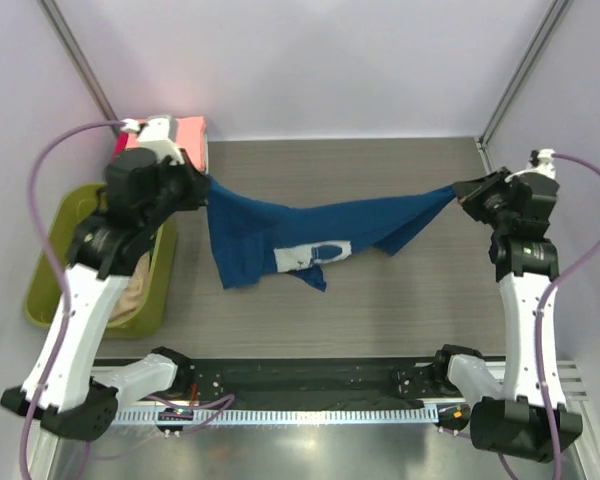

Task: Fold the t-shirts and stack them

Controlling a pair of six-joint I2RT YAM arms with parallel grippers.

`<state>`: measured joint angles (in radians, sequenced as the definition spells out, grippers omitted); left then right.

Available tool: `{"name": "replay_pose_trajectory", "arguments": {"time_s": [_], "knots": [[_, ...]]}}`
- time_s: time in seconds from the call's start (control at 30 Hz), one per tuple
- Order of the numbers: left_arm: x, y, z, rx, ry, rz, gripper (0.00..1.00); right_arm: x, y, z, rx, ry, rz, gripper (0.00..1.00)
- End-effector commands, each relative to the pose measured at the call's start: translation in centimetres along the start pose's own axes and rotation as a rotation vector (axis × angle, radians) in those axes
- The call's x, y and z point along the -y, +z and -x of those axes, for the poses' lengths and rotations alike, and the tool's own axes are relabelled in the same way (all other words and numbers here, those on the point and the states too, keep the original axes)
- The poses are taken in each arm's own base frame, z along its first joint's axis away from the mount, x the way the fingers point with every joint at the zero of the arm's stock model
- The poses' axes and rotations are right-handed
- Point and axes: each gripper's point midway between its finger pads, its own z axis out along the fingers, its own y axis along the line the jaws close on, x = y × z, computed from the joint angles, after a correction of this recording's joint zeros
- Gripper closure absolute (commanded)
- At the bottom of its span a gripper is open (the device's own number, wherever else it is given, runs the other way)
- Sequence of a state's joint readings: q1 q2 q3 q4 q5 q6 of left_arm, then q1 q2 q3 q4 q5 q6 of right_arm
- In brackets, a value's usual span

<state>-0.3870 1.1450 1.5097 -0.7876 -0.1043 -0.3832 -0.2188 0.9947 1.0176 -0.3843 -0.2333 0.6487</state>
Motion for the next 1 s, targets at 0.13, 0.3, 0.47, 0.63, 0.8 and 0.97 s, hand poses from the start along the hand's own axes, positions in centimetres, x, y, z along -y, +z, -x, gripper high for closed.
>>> {"name": "replay_pose_trajectory", "arguments": {"time_s": [0.13,0.3,0.47,0.63,0.8,0.97], "knots": [[1.3,-15.4,8.6,0.398,0.051,-0.141,1.00,-6.8,-10.0,5.3,0.163,-0.077,0.111,0.99],[2.6,-23.0,10.9,0.584,0.093,-0.261,1.00,-10.2,-18.6,8.0,0.337,-0.126,0.164,0.99],[4.2,-27.0,12.4,0.694,0.158,-0.370,1.00,-12.2,-24.3,10.3,0.473,-0.165,0.181,0.99],[4.6,-27.1,16.3,0.744,0.164,-0.320,1.00,-13.5,-24.2,13.9,0.527,-0.179,0.135,0.99],[4.9,-16.9,20.2,0.592,0.176,-0.171,1.00,-13.8,-18.1,17.3,0.485,-0.154,0.077,0.99],[4.1,-1.9,20.4,0.392,0.175,-0.111,1.00,-10.4,-6.4,17.0,0.322,-0.108,-0.022,0.99]]}}
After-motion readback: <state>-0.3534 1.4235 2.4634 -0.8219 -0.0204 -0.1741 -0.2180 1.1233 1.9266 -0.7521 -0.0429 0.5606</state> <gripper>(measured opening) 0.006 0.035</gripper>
